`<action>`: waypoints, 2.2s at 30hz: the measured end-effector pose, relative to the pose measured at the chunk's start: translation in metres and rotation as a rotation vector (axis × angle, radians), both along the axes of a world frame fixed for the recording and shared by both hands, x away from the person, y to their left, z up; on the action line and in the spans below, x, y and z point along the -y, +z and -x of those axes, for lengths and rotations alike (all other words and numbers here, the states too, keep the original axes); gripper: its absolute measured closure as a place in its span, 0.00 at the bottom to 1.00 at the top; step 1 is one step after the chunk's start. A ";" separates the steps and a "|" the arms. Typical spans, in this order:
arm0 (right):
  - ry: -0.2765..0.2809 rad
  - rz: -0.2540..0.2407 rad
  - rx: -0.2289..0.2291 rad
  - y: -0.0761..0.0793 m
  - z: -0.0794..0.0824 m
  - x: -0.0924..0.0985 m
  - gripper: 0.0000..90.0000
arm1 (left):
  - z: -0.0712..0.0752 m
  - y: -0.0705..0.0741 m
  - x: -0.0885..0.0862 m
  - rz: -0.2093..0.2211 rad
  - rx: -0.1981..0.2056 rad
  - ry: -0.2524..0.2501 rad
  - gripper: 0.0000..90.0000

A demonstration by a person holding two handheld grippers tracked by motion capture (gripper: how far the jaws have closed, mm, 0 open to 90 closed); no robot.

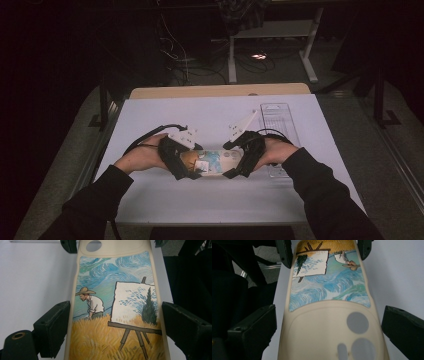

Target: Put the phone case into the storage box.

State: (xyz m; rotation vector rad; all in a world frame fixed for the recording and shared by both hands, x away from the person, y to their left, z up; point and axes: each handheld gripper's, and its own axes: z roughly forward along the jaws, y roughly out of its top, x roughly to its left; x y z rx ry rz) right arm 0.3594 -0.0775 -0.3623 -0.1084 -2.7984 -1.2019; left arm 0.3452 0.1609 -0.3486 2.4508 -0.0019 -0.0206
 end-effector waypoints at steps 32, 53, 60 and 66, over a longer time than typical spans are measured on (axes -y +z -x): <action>0.039 0.074 0.000 -0.005 0.001 -0.010 0.09 | 0.000 0.000 0.007 -0.009 0.016 -0.027 0.12; 0.018 0.095 0.026 -0.008 0.005 -0.013 0.11 | -0.003 -0.006 0.008 -0.034 0.013 -0.033 0.11; -0.004 0.097 0.014 -0.008 0.004 -0.011 0.11 | -0.007 -0.001 0.002 -0.011 0.008 0.033 0.00; -0.033 0.095 -0.002 -0.008 0.001 -0.007 0.11 | -0.010 0.003 -0.009 0.008 0.017 0.092 0.00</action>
